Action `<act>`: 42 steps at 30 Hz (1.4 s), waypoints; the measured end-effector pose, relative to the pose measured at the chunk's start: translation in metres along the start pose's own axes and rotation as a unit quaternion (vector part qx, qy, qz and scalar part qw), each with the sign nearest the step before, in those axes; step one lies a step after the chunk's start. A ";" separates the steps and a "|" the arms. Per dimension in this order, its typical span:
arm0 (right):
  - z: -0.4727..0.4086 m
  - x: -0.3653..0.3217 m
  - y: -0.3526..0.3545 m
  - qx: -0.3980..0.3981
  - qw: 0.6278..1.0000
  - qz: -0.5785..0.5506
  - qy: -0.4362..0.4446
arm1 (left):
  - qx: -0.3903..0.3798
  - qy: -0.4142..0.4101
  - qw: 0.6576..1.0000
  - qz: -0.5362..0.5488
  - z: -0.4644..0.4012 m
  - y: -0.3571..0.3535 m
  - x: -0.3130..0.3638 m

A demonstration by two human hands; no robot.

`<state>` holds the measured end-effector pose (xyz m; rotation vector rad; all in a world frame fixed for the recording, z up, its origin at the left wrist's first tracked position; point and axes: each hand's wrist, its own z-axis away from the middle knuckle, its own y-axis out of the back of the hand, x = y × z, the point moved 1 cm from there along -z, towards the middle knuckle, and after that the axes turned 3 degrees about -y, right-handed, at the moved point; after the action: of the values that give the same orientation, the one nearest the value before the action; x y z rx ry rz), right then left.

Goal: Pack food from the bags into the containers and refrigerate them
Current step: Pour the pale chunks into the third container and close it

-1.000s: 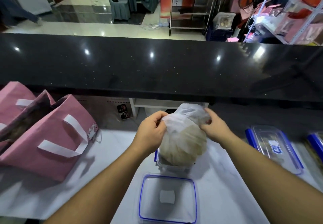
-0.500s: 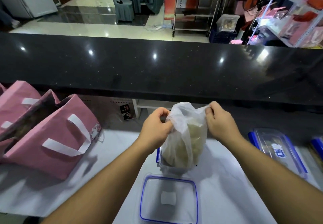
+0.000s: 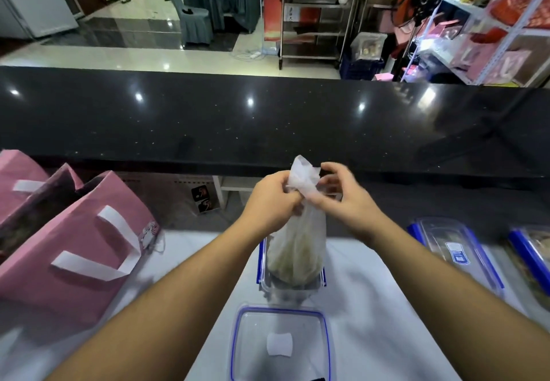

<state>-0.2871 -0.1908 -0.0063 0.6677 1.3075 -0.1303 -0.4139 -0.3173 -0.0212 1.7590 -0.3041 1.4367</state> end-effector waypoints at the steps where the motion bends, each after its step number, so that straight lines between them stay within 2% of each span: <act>1: 0.006 0.004 -0.003 -0.045 0.999 0.018 -0.005 | 0.008 -0.007 1.000 0.011 0.001 0.000 0.004; 2: 0.010 0.006 -0.008 -0.075 0.996 0.039 -0.010 | 0.012 -0.013 1.000 0.021 0.002 -0.001 0.011; 3: 0.012 0.008 -0.014 -0.069 0.996 0.059 -0.017 | 0.012 -0.019 0.999 0.026 0.003 -0.002 0.017; 6: 0.004 0.004 -0.024 0.019 0.988 0.143 -0.044 | 0.012 -0.047 0.999 0.008 0.001 0.001 0.026; 9: 0.002 -0.005 -0.022 0.031 0.988 0.151 -0.033 | -0.021 -0.042 0.998 0.048 0.002 0.017 0.014; 12: 0.002 -0.013 -0.014 0.059 0.993 0.102 0.023 | -0.071 0.002 0.993 0.098 0.012 0.031 -0.011; 14: -0.004 -0.015 -0.012 0.074 0.996 0.051 0.021 | -0.094 0.037 0.991 0.087 0.021 0.032 -0.032; 18: -0.012 -0.017 -0.012 0.054 0.995 0.089 0.004 | -0.116 0.071 0.986 0.100 0.036 0.022 -0.067; 28: -0.004 -0.032 0.012 0.124 0.990 0.033 0.052 | -0.119 0.130 0.983 -0.044 0.041 0.010 -0.109; 36: 0.007 -0.021 0.040 0.183 0.972 -0.131 0.066 | -0.190 0.108 0.961 -0.169 0.049 -0.008 -0.117; 39: 0.014 -0.019 0.047 0.197 0.962 -0.177 0.068 | -0.165 0.110 0.966 -0.168 0.045 -0.012 -0.117; 42: 0.022 -0.014 0.051 0.220 0.952 -0.209 0.049 | -0.086 0.134 0.976 -0.147 0.039 -0.014 -0.118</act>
<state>-0.2495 -0.1648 0.0286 0.7674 1.5183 -0.7607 -0.4151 -0.3726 -0.1333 1.3859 -0.0211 1.3651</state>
